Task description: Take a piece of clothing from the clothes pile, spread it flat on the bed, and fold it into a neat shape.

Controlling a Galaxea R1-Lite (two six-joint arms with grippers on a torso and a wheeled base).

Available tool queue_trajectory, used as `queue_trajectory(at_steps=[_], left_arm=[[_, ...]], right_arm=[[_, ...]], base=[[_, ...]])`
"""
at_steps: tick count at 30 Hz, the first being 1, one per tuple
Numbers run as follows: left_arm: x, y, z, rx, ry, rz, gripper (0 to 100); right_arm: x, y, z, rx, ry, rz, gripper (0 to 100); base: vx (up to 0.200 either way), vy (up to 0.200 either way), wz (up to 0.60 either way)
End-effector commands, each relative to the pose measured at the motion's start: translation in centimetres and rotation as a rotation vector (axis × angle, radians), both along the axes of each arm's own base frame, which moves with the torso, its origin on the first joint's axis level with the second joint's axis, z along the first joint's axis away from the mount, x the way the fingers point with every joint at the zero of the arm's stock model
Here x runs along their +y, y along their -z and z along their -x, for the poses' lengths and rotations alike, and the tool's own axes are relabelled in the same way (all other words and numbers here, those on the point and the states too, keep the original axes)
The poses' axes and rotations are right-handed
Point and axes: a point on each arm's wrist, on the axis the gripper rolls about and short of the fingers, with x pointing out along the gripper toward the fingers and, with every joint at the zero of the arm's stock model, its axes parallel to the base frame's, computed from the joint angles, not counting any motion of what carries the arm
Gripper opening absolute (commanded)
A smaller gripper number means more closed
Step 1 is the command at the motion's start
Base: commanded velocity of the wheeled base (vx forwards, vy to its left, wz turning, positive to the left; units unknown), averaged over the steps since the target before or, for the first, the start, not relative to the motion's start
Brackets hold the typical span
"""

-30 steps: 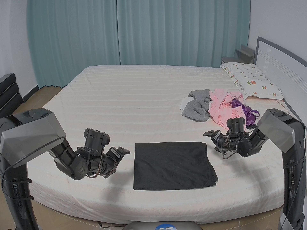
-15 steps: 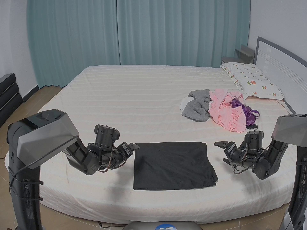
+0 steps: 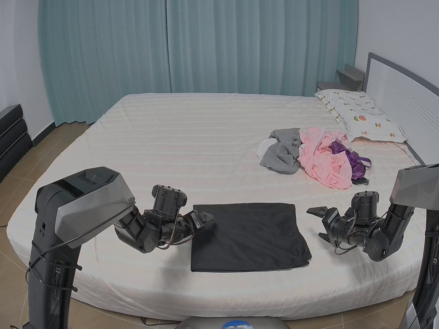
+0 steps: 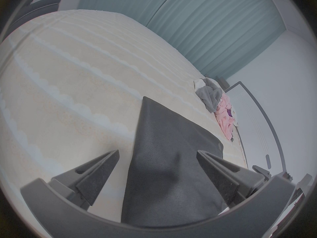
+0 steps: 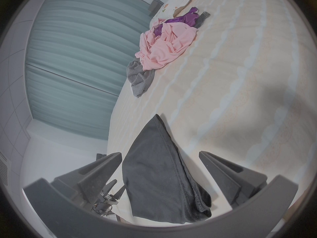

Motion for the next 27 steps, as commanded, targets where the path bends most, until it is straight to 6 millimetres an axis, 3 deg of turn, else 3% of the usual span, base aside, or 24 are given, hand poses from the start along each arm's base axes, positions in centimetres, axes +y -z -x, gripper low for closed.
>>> queue_trajectory(at_steps=[1, 12, 13, 27], left_arm=[[-0.26, 0.9, -0.12, 0.012, 0.005, -0.006, 100], [-1.17, 1.4, -0.67, 0.001, 0.018, -0.001, 100], [-1.18, 1.4, -0.67, 0.001, 0.02, 0.0, 0], [-1.08, 1.18, -0.69, -0.004, 0.003, -0.004, 0]], right_arm=[[0.13, 0.26, 0.1, 0.009, -0.009, -0.002, 100], [0.17, 0.38, 0.15, 0.014, -0.012, -0.002, 100], [0.17, 0.38, 0.15, 0.014, -0.012, -0.002, 100], [0.49, 0.44, 0.35, 0.019, -0.022, -0.003, 100]], base=[[0.0, 0.0, 0.0], [0.0, 0.0, 0.0], [0.0, 0.0, 0.0], [0.0, 0.0, 0.0]])
